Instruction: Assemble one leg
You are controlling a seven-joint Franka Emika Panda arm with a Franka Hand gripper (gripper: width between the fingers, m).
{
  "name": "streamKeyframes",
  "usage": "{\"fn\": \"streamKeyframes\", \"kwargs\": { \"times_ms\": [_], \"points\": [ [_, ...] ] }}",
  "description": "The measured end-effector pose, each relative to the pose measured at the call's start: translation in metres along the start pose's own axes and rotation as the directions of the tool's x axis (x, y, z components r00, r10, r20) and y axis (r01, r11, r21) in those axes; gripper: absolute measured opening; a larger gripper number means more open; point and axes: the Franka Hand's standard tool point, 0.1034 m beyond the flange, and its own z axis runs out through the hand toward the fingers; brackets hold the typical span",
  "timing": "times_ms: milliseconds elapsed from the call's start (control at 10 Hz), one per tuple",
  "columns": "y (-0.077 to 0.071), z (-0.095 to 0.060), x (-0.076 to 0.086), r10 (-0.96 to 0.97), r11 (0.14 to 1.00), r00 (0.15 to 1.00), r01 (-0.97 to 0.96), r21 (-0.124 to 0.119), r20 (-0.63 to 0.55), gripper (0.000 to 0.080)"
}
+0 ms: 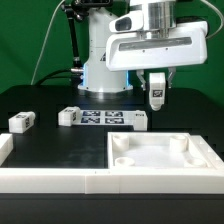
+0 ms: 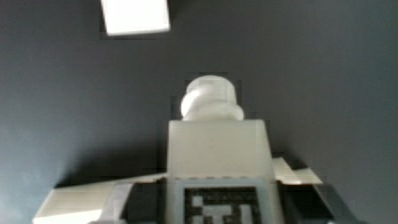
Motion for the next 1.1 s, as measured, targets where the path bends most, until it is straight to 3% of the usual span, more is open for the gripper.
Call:
{"fn": "streamKeyframes", "kwargs": {
  "times_ms": [300, 400, 600, 900, 1100],
  "points": [
    [-0.002, -0.003, 0.003, -0.035, 0.999, 0.955, 0.037, 0.002, -0.293, 0.0288],
    [-0.003, 0.001, 0.003, -0.050, 0.999, 0.946, 0.053, 0.001, -0.319, 0.0288],
    [-0.009, -0.004, 0.038, -0.123, 0.992, 0.936, 0.126, -0.015, -0.329, 0.0289],
    [-0.021, -0.001, 0.082, -0.150, 0.988, 0.935, 0.157, -0.004, -0.320, 0.0289],
    [-0.020, 0.000, 0.079, -0.150, 0.988, 0.936, 0.156, -0.005, -0.319, 0.0289]
  ]
}}
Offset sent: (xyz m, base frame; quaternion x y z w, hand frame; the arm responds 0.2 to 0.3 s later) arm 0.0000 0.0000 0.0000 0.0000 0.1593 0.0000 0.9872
